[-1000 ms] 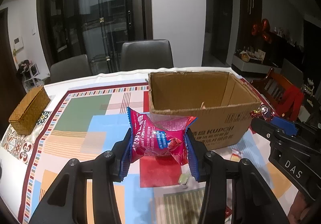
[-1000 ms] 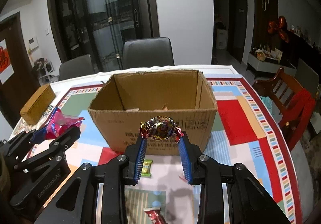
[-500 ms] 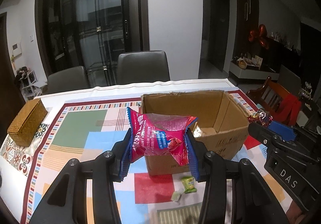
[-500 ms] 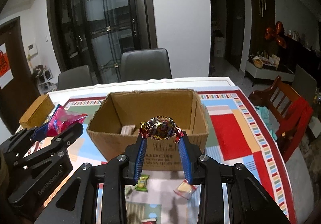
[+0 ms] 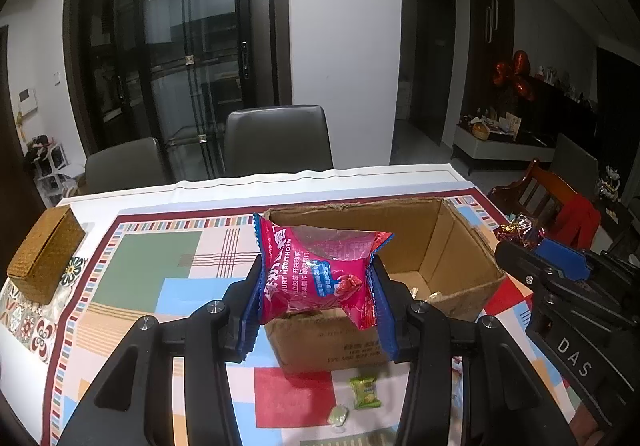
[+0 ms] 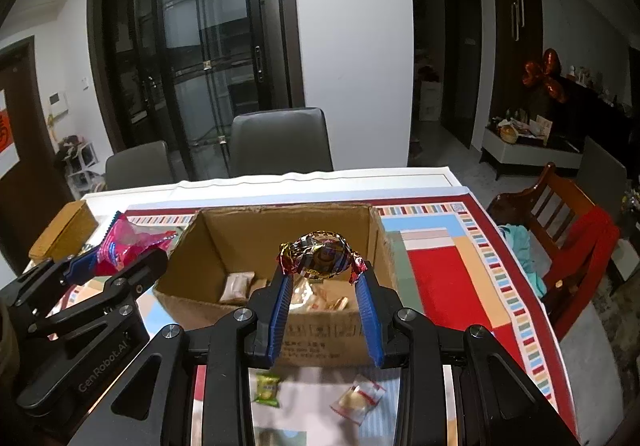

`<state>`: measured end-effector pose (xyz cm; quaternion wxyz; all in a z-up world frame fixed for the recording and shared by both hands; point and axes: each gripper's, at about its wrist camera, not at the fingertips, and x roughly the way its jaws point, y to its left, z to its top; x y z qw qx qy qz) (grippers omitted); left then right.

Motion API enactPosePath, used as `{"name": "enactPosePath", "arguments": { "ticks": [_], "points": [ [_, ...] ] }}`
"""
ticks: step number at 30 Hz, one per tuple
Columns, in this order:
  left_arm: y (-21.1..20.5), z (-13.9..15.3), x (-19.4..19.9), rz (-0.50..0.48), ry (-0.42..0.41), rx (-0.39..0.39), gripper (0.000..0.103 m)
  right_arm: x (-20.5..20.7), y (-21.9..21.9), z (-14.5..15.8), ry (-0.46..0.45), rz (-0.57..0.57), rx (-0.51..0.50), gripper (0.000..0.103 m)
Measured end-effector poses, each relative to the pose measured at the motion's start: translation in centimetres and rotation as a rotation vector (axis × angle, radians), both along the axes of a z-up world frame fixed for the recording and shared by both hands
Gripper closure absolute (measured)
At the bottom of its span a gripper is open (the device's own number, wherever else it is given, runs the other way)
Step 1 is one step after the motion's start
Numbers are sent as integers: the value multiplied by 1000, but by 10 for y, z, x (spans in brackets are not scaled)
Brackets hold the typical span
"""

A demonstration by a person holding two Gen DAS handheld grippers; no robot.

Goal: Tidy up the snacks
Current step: 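Lift both held snacks and carry them over the cardboard box, then open both tools to drop the snacks into the box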

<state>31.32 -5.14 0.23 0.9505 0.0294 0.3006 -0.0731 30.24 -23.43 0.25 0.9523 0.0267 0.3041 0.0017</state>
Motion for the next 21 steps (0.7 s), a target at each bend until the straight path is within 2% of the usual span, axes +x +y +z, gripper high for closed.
{"name": "enactPosePath", "arguments": {
  "ticks": [21],
  "points": [
    [-5,-18,42,8,45,2,56,37,2,-17,38,18,-2,69]
  ]
}}
